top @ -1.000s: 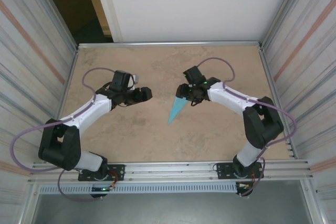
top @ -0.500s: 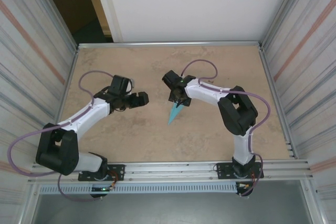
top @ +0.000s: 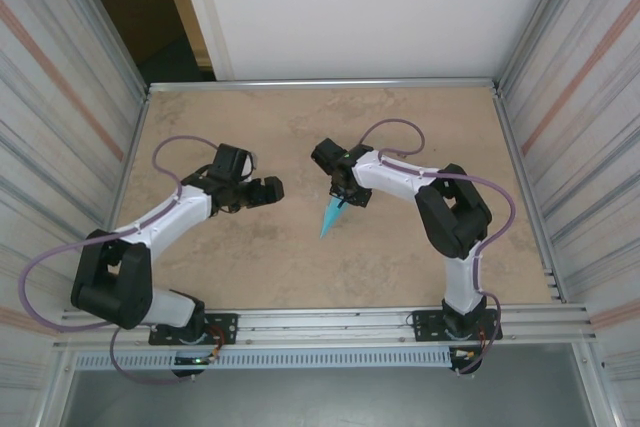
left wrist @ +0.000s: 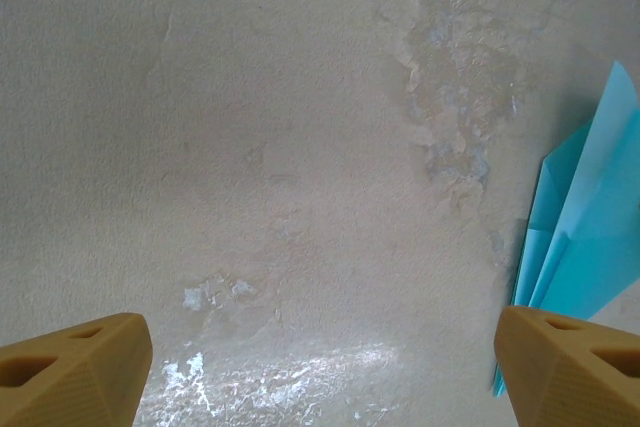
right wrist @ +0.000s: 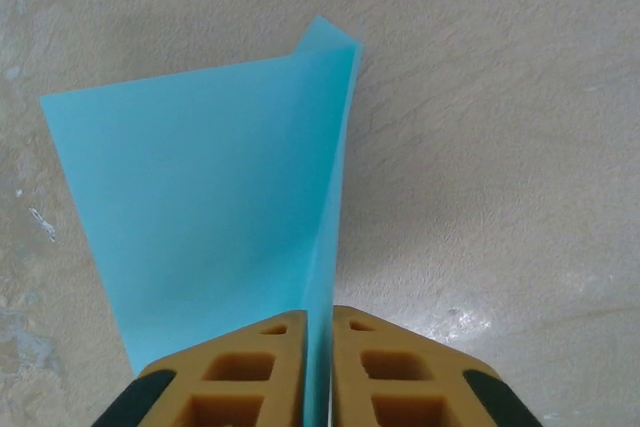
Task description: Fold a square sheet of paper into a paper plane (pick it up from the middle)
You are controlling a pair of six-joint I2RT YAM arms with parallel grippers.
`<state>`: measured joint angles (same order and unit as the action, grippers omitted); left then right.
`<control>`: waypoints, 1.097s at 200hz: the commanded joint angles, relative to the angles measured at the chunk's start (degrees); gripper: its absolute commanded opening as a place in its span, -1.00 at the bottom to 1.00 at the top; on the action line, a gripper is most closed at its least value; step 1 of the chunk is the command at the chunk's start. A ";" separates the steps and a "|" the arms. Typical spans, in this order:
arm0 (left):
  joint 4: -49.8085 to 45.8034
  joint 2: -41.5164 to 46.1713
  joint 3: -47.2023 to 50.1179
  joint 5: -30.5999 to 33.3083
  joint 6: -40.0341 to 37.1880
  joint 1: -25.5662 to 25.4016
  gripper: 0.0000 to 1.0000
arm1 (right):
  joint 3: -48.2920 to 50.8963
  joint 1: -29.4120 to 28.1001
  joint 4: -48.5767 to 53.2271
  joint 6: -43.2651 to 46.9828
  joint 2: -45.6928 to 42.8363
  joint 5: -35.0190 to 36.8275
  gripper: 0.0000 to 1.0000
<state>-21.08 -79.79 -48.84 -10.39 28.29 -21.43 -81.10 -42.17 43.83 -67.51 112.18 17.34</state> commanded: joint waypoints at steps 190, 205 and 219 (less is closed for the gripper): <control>8.43 1.91 3.92 -6.90 7.50 0.69 0.62 | 19.82 8.23 -46.56 12.11 -9.08 -42.21 -1.00; 10.90 1.40 4.14 -9.53 9.18 0.70 0.57 | 21.56 9.23 -49.93 10.57 -7.80 -44.27 -1.00; 12.73 0.03 4.09 -11.74 10.76 0.69 0.46 | 23.14 9.89 -52.17 9.76 -6.87 -45.20 -1.00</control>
<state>-13.58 -79.68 -45.28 -17.06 34.98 -21.21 -60.53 -33.71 -1.58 -55.05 102.85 -23.05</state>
